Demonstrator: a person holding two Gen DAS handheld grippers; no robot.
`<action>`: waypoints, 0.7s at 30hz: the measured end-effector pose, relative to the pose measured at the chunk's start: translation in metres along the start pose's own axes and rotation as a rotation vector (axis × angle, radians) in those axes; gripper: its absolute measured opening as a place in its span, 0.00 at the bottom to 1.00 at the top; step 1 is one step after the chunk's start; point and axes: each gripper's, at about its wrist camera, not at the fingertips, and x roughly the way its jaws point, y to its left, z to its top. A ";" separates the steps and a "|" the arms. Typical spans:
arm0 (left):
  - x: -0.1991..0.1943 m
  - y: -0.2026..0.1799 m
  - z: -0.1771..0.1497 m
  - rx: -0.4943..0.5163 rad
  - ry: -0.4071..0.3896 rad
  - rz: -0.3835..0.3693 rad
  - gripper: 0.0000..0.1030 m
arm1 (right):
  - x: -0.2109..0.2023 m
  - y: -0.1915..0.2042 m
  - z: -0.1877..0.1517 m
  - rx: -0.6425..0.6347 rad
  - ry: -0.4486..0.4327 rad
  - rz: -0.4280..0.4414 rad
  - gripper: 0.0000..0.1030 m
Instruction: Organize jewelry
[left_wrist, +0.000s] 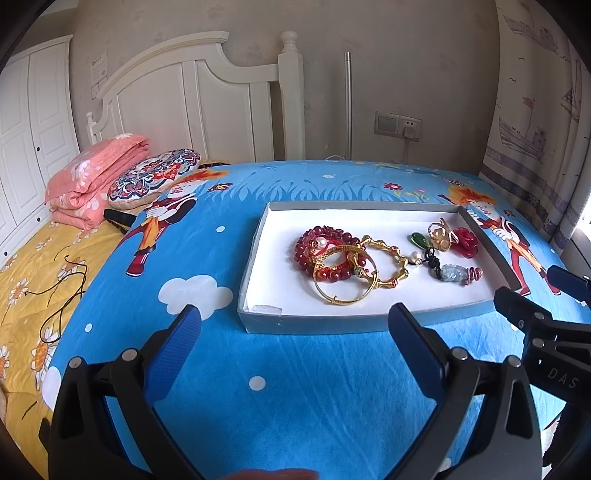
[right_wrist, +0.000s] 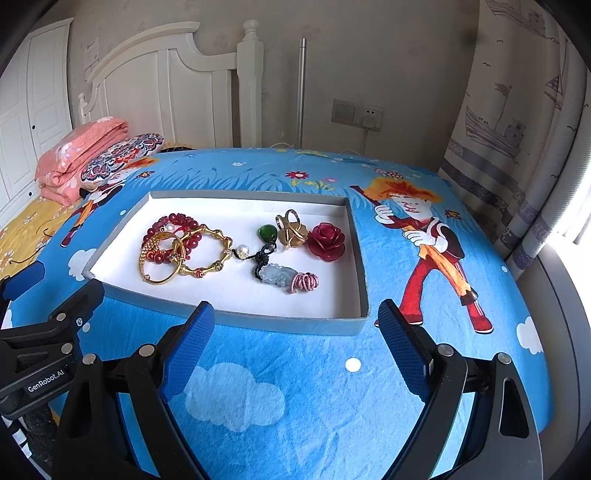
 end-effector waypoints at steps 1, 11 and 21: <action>0.000 0.000 0.000 0.000 0.001 0.000 0.95 | 0.000 0.000 0.000 0.000 0.000 0.000 0.82; 0.001 0.001 0.000 -0.005 0.004 -0.001 0.95 | 0.000 0.001 -0.001 -0.001 0.003 0.004 0.82; 0.002 -0.002 0.000 0.003 0.005 0.008 0.95 | 0.000 0.004 -0.002 -0.003 -0.001 0.007 0.82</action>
